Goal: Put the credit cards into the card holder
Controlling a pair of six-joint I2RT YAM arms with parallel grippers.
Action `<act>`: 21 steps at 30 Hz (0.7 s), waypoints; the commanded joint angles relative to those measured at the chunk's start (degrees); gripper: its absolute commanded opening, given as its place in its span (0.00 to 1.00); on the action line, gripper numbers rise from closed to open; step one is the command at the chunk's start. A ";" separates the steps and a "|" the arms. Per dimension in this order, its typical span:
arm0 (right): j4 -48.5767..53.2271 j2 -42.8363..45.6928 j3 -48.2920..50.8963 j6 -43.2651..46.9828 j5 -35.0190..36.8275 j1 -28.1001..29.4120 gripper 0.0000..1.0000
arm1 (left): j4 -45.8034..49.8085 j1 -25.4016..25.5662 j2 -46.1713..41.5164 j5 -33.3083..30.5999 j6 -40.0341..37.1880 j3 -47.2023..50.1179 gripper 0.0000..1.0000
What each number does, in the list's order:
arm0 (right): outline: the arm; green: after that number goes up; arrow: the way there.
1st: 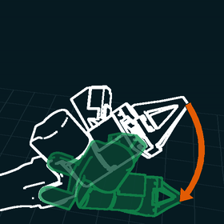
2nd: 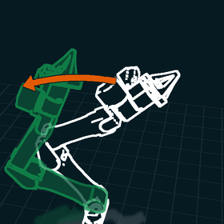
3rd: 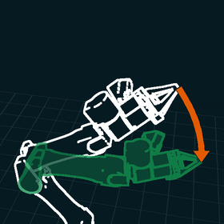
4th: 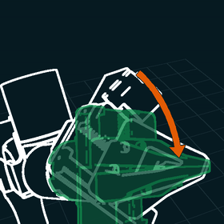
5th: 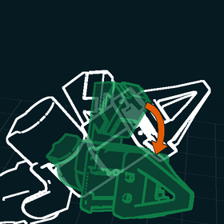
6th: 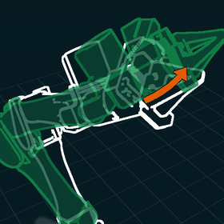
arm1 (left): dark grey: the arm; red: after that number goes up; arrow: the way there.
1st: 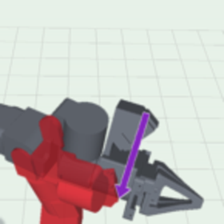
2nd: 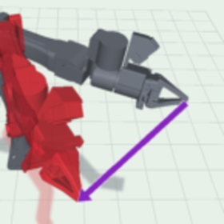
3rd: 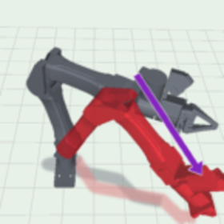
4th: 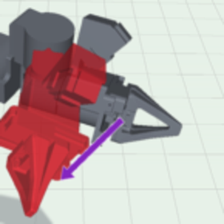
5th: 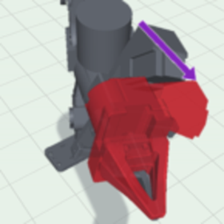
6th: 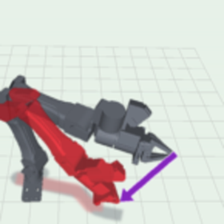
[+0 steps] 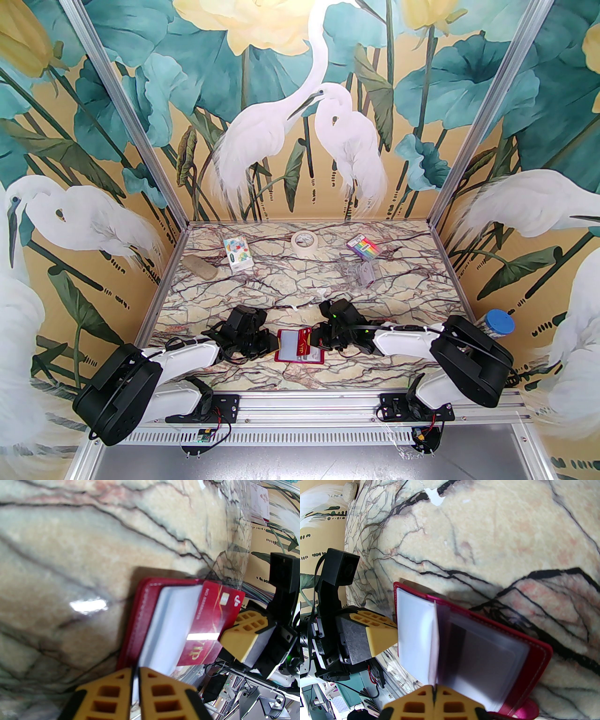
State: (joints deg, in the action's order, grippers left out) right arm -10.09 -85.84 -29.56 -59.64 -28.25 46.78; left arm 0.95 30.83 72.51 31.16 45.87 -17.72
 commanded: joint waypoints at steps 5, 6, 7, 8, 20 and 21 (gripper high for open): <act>2.00 -0.47 0.69 -0.47 1.01 0.70 0.00 | 1.26 1.33 2.08 -2.91 0.41 -0.09 0.12; 2.75 -0.45 0.60 0.06 1.16 0.68 0.00 | 1.69 1.42 2.19 -3.27 0.30 -0.21 0.12; 3.36 -0.47 0.43 0.59 1.35 0.68 0.00 | 2.05 1.47 2.27 -3.53 0.13 -0.25 0.12; 3.61 -0.62 0.38 1.04 1.20 0.68 0.00 | 2.64 1.59 2.22 -3.93 0.10 -0.51 0.12; 5.72 -1.39 0.67 1.83 -0.30 0.72 0.00 | 5.24 2.01 2.52 -6.19 -0.38 -0.99 0.12; 6.03 -1.72 0.52 1.98 -0.53 0.73 0.00 | 5.44 2.06 2.55 -6.43 -0.42 -1.08 0.12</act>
State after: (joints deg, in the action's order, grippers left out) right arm -8.69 -86.32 -29.23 -59.33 -28.32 46.89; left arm 2.09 32.27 73.25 29.23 45.84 -18.94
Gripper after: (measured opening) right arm 0.031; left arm 0.122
